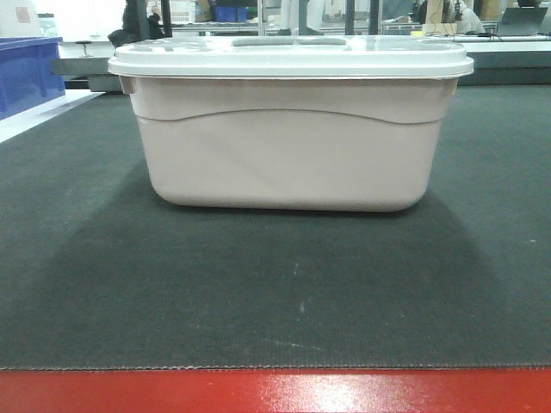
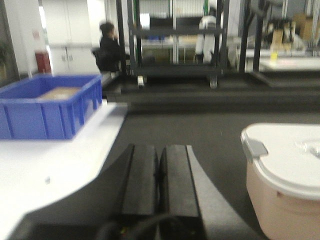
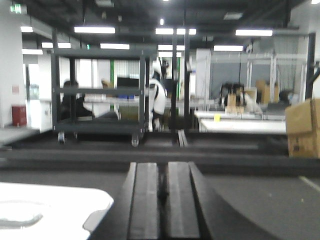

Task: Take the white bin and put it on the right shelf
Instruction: 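Move both grippers toward the ends of the white-lidded bin, then grasp the bin's end handles with the left and right grippers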

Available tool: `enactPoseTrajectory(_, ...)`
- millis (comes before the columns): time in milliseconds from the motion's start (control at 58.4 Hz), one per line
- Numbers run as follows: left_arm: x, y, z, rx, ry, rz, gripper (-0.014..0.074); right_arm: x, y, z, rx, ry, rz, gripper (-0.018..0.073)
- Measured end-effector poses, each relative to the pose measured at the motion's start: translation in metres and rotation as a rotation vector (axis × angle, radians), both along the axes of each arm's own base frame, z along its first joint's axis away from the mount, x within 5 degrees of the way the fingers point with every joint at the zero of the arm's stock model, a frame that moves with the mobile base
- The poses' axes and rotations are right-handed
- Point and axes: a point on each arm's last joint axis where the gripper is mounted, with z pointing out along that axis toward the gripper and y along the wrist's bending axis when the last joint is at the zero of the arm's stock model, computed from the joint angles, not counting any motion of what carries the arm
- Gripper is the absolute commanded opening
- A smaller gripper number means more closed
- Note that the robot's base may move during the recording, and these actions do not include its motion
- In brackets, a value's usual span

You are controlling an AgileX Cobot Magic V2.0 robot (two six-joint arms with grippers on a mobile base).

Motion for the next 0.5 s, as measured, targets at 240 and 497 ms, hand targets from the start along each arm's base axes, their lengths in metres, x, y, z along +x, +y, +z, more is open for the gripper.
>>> enactPoseTrajectory(240, 0.049, -0.007, 0.005, -0.102, 0.245, -0.056, 0.0460, 0.055, 0.000, 0.007, 0.000, 0.193, 0.002, 0.0634)
enactPoseTrajectory(497, 0.091, -0.021, 0.022, -0.255, 0.505, -0.174, 0.0461, 0.092, 0.004, 0.020, 0.071, 0.449, 0.048, 0.0635)
